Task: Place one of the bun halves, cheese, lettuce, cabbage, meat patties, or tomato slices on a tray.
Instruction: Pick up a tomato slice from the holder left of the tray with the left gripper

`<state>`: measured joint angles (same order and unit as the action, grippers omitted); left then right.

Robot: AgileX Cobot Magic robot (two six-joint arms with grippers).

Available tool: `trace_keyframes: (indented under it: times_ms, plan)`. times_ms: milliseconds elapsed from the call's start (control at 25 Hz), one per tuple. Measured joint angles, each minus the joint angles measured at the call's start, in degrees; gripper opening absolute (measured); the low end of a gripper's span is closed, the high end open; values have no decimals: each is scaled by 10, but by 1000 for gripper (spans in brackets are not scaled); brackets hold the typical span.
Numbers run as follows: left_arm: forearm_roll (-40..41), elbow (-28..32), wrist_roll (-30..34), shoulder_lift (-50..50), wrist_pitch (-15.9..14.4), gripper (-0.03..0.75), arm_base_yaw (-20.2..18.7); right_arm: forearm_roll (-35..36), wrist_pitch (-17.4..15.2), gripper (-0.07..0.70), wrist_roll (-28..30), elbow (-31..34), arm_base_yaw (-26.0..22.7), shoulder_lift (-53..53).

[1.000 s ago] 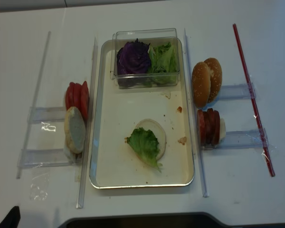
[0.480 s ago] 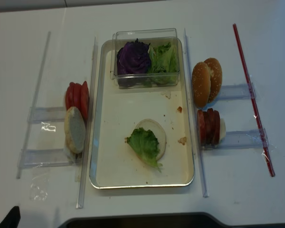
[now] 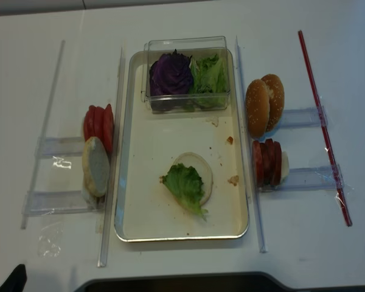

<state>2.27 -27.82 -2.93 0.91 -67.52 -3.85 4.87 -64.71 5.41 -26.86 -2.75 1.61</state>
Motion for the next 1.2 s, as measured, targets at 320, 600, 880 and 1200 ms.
trace_keyframes:
  times_ms: [320, 600, 880, 1200]
  plan:
    - [-9, 0, 0, 0, 0, 648, 0, 0, 0, 489, 0, 0, 0, 0]
    - [-9, -11, 0, 0, 12, 648, 0, 0, -1, 489, 0, 0, 0, 0]
    - [-6, -99, 29, -94, 21, 648, 0, 0, -1, 489, 0, 0, 0, 0]
    - [10, -260, 10, -272, -11, 643, -30, 0, -1, 489, 0, 0, 0, 0]
